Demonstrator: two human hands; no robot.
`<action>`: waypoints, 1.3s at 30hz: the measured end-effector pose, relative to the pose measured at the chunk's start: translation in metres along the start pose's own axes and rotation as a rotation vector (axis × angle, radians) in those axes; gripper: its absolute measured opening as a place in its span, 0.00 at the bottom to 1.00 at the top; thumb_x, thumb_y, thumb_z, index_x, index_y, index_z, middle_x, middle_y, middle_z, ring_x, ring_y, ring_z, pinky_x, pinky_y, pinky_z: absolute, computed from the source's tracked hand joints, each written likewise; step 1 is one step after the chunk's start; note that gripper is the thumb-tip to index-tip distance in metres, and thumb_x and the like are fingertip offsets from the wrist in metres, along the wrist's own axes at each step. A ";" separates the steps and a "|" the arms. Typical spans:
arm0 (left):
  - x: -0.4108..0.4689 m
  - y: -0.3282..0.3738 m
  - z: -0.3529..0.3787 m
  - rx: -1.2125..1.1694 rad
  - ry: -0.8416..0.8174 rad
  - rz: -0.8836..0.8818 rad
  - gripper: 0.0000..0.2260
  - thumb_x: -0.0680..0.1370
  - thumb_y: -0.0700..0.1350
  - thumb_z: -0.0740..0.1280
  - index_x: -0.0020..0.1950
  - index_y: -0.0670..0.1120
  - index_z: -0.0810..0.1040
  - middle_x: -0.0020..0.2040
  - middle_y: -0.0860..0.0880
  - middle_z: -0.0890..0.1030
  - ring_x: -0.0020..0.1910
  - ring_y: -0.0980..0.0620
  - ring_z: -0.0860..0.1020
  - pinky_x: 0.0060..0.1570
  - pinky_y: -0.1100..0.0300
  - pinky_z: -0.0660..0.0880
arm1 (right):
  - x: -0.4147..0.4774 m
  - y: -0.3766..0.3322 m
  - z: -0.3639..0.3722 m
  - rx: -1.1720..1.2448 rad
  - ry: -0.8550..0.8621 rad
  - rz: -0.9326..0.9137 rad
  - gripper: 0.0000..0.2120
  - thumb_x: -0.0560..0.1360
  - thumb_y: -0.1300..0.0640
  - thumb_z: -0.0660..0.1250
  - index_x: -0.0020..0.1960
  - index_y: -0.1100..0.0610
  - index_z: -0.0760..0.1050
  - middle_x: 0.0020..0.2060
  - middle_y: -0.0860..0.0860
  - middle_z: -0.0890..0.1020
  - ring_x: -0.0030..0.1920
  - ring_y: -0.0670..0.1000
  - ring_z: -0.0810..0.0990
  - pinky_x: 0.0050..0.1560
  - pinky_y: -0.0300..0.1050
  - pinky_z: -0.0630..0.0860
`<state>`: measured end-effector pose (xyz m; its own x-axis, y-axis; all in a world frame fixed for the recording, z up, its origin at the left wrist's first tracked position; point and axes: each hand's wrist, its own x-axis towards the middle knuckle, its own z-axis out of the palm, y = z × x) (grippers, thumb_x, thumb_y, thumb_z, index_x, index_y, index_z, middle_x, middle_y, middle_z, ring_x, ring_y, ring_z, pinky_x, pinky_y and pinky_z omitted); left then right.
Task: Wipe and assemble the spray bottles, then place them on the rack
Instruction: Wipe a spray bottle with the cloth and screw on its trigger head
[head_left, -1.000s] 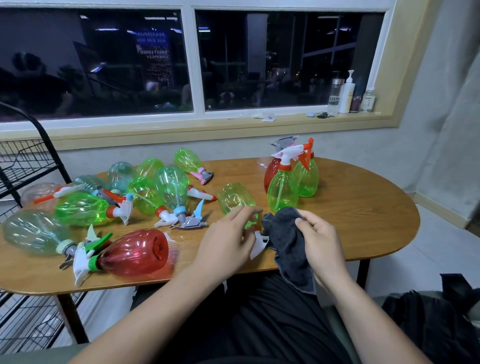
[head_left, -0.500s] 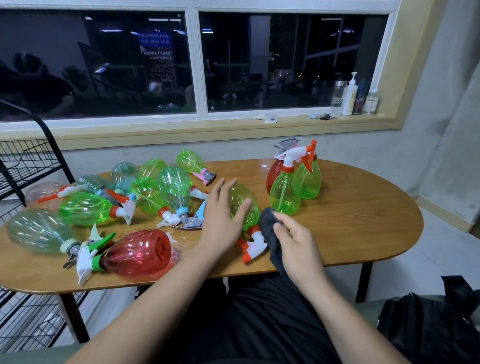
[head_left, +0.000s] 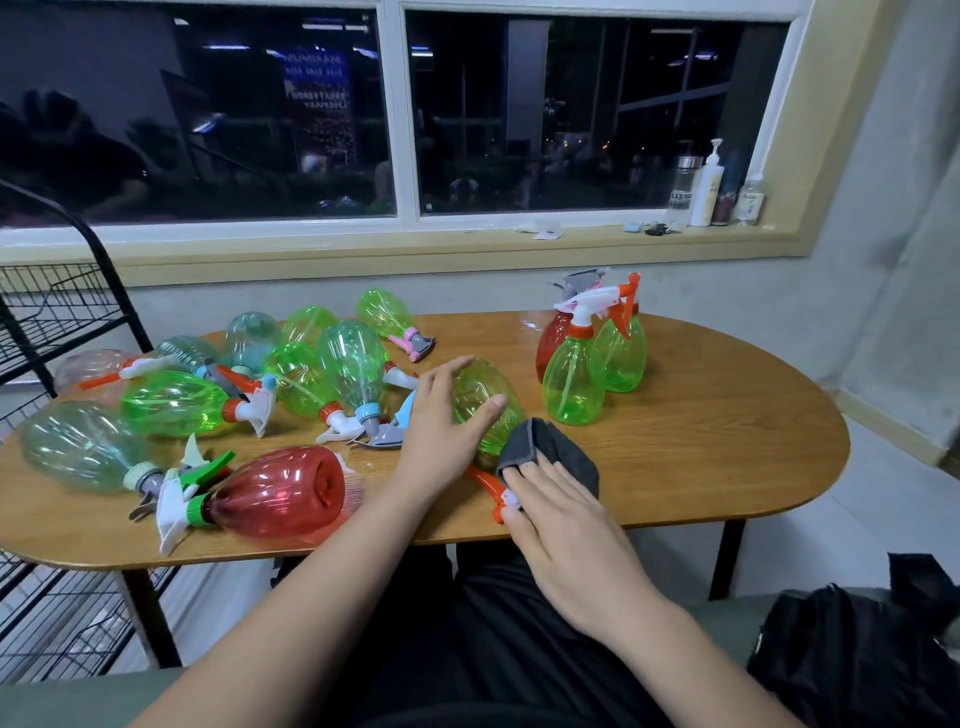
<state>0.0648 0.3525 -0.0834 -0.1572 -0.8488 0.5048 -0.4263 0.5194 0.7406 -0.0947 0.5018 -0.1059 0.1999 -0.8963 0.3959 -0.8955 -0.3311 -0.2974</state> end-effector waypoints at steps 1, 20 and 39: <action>0.000 0.000 0.000 -0.014 0.003 -0.009 0.28 0.79 0.61 0.73 0.76 0.58 0.70 0.72 0.57 0.70 0.69 0.63 0.70 0.68 0.62 0.67 | -0.004 0.001 0.002 -0.035 -0.002 -0.006 0.26 0.90 0.43 0.46 0.84 0.51 0.61 0.82 0.43 0.63 0.84 0.43 0.51 0.85 0.45 0.47; 0.001 0.000 -0.003 -0.041 0.006 -0.021 0.28 0.77 0.59 0.76 0.75 0.58 0.71 0.70 0.57 0.72 0.68 0.64 0.71 0.64 0.68 0.66 | 0.005 -0.015 0.015 -0.103 -0.046 -0.161 0.25 0.89 0.47 0.50 0.83 0.54 0.62 0.80 0.47 0.69 0.83 0.48 0.61 0.85 0.46 0.51; -0.004 0.007 -0.006 -0.005 0.023 -0.045 0.29 0.77 0.62 0.75 0.75 0.59 0.71 0.70 0.59 0.72 0.66 0.63 0.71 0.63 0.62 0.68 | -0.009 0.014 -0.016 0.075 0.032 0.043 0.09 0.90 0.48 0.53 0.56 0.45 0.71 0.55 0.38 0.77 0.67 0.40 0.74 0.64 0.46 0.76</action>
<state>0.0681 0.3601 -0.0772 -0.1173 -0.8689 0.4810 -0.4285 0.4812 0.7648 -0.1157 0.5094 -0.1002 0.1480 -0.9005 0.4089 -0.8705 -0.3148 -0.3784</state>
